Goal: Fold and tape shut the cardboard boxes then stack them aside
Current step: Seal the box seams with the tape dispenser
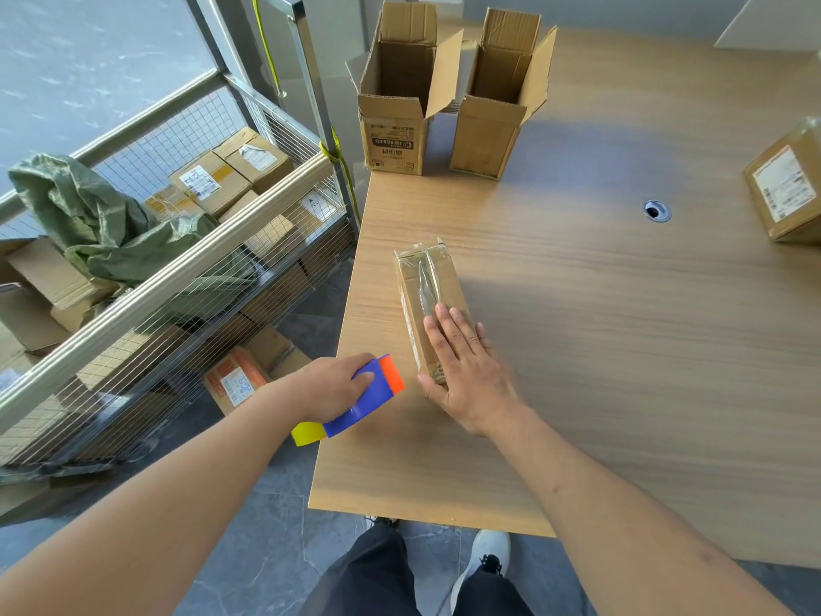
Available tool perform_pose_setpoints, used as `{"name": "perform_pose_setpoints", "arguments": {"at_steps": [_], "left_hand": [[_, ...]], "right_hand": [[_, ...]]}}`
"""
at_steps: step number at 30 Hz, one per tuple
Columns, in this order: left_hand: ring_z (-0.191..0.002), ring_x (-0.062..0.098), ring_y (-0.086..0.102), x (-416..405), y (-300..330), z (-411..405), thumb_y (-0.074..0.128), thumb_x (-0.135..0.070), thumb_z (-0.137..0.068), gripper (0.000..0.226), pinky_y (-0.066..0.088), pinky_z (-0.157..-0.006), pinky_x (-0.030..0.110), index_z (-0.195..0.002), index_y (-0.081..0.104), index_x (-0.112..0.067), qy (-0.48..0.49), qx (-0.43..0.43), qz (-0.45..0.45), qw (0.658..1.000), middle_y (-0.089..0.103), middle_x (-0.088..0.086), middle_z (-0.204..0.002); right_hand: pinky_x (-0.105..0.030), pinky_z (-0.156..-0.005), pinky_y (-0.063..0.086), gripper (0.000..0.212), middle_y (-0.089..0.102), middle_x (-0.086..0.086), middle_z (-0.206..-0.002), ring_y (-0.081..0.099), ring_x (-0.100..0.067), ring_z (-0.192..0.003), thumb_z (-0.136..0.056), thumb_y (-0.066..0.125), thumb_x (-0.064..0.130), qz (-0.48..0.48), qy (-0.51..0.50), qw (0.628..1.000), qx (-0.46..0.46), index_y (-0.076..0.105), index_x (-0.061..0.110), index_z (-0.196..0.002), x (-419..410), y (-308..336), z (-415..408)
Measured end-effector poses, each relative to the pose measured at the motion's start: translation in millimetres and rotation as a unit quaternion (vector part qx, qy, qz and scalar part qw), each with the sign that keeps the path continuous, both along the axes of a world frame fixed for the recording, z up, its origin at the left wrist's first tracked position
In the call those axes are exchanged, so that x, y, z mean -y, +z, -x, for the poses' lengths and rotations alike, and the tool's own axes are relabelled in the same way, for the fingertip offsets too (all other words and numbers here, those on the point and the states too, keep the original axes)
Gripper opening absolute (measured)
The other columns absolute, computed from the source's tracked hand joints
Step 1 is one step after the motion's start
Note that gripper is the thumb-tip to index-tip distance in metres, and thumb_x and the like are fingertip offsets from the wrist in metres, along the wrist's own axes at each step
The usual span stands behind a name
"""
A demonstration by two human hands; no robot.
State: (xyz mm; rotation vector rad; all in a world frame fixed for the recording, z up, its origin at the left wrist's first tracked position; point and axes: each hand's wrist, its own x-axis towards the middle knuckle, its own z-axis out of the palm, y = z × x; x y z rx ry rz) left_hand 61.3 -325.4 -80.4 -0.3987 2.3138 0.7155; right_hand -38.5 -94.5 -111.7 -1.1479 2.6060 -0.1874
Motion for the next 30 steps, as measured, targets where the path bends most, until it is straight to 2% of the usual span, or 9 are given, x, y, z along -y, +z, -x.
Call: {"name": "perform_pose_setpoints", "arguments": {"at_steps": [2, 5, 7, 10, 13, 17, 24, 27, 30], "left_hand": [[-0.081, 0.023, 0.057, -6, -4, -2, 0.033, -0.048, -0.106, 0.045, 0.043, -0.075, 0.037, -0.151, 0.029, -0.047, 0.027, -0.045, 0.03, 0.998, 0.058, 0.005, -0.091], [-0.087, 0.029, 0.054, -22, -5, 0, 0.04, -0.058, -0.102, 0.06, 0.046, -0.082, 0.039, -0.155, 0.012, -0.055, 0.064, -0.103, 0.088, 0.989, 0.052, 0.009, -0.099], [-0.087, 0.028, 0.052, -33, -6, 4, 0.044, -0.06, -0.1, 0.065, 0.046, -0.081, 0.038, -0.156, 0.012, -0.054, 0.09, -0.122, 0.111, 0.982, 0.051, 0.01, -0.102], [-0.091, 0.032, 0.052, -48, -11, 11, 0.047, -0.062, -0.099, 0.068, 0.045, -0.081, 0.039, -0.157, 0.013, -0.051, 0.128, -0.123, 0.13, 0.975, 0.05, 0.013, -0.106], [-0.093, 0.033, 0.053, -63, -23, 19, 0.051, -0.062, -0.098, 0.072, 0.048, -0.083, 0.04, -0.158, 0.014, -0.049, 0.135, -0.136, 0.124, 0.974, 0.054, 0.014, -0.101], [-0.095, 0.034, 0.051, -80, -27, 29, 0.056, -0.06, -0.096, 0.077, 0.048, -0.088, 0.042, -0.16, 0.015, -0.045, 0.114, -0.139, 0.129, 0.975, 0.053, 0.015, -0.104], [-0.101, 0.036, 0.053, -81, -26, 32, 0.052, -0.056, -0.1, 0.072, 0.046, -0.086, 0.042, -0.16, 0.015, -0.045, 0.091, -0.154, 0.11, 0.978, 0.048, 0.015, -0.108], [-0.095, 0.032, 0.054, -78, -19, 28, 0.05, -0.049, -0.104, 0.063, 0.05, -0.083, 0.043, -0.159, 0.022, -0.04, 0.064, -0.178, 0.142, 0.972, 0.048, 0.012, -0.108], [-0.097, 0.032, 0.056, -77, -10, 23, 0.057, -0.037, -0.102, 0.054, 0.051, -0.081, 0.042, -0.153, 0.04, -0.031, 0.051, -0.265, 0.11, 0.957, 0.049, 0.009, -0.114]], "right_hand": [[-0.041, -0.128, -0.005, 0.087, -0.018, 0.005, -0.169, -0.018, -0.012, -0.156, -0.091, 0.012, 0.067, 0.016, -0.014, 1.0, 0.0, -0.005, 0.024, -0.164, 2, 0, -2], [-0.043, -0.128, 0.015, 0.084, 0.01, 0.002, -0.172, 0.006, -0.014, -0.158, -0.09, 0.047, 0.055, 0.074, -0.07, 0.995, -0.016, 0.022, 0.021, -0.163, 8, 2, -8], [-0.045, -0.124, 0.027, 0.087, 0.022, 0.002, -0.169, 0.018, -0.015, -0.156, -0.083, 0.065, 0.048, 0.087, -0.105, 0.99, -0.026, 0.034, 0.02, -0.159, 10, 4, -10], [-0.047, -0.119, 0.038, 0.089, 0.027, 0.0, -0.168, 0.026, -0.018, -0.154, -0.078, 0.072, 0.046, 0.084, -0.133, 0.987, -0.037, 0.039, 0.019, -0.156, 4, 6, -13], [-0.044, -0.118, 0.04, 0.092, 0.025, -0.001, -0.169, 0.025, -0.018, -0.155, -0.079, 0.071, 0.052, 0.074, -0.15, 0.985, -0.046, 0.037, 0.019, -0.158, -11, 6, -11], [-0.035, -0.12, 0.03, 0.097, 0.015, 0.003, -0.171, 0.015, -0.014, -0.157, -0.083, 0.066, 0.065, 0.052, -0.149, 0.987, -0.035, 0.028, 0.022, -0.161, -23, 8, -5], [-0.036, -0.123, 0.021, 0.102, 0.008, 0.002, -0.172, 0.007, -0.014, -0.158, -0.084, 0.064, 0.07, 0.069, -0.134, 0.988, -0.034, 0.021, 0.022, -0.163, -24, 3, -7], [-0.035, -0.127, 0.013, 0.123, -0.013, 0.007, -0.171, -0.011, -0.01, -0.157, -0.076, 0.062, 0.082, 0.029, -0.092, 0.995, 0.028, 0.0, 0.025, -0.165, -31, 16, 0], [-0.033, -0.123, 0.022, 0.134, -0.022, 0.014, -0.168, -0.019, -0.003, -0.154, -0.067, 0.066, 0.085, 0.01, -0.062, 0.994, 0.091, -0.009, 0.029, -0.163, -39, 34, 12]]}}
